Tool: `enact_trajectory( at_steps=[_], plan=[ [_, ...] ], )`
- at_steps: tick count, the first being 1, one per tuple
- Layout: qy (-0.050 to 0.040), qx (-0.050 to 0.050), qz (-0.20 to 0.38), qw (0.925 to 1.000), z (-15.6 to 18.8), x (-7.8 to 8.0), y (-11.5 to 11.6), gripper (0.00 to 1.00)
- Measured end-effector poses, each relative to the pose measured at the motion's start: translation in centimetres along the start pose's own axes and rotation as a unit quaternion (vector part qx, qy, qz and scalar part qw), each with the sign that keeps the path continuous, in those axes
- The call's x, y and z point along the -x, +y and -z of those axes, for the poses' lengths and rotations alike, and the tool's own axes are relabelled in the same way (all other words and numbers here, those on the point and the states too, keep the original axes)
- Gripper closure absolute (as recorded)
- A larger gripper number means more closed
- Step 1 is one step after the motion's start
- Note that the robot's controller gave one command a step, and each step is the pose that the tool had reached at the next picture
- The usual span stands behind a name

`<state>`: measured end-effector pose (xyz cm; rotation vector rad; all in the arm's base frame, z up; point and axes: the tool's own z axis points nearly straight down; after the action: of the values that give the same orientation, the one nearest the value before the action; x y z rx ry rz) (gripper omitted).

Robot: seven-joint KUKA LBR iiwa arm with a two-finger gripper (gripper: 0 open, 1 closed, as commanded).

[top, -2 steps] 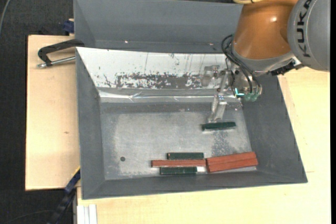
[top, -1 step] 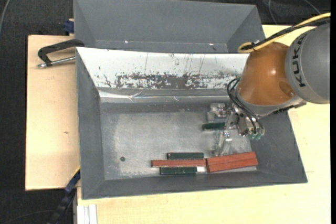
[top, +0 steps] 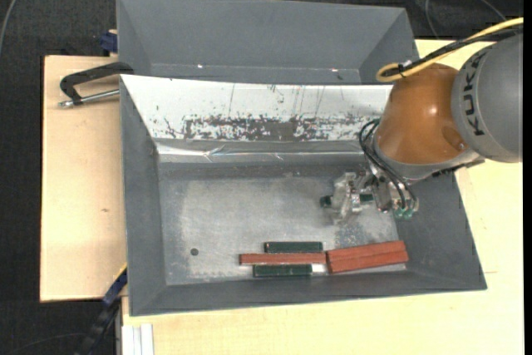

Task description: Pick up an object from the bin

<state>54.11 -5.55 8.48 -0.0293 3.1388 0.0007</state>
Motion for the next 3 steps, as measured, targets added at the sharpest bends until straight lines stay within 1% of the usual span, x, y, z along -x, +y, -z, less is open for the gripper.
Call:
enact_trajectory(
  at_steps=[1, 2, 3],
  plan=[
    [0.0000, 0.000, 0.000, 1.0000, 0.00, 0.00, 0.00, 0.00],
    [0.0000, 0.000, 0.000, 1.0000, 0.00, 0.00, 0.01, 1.00],
    [0.0000, 0.000, 0.000, 1.0000, 0.00, 0.00, 0.01, 0.00]
  ],
)
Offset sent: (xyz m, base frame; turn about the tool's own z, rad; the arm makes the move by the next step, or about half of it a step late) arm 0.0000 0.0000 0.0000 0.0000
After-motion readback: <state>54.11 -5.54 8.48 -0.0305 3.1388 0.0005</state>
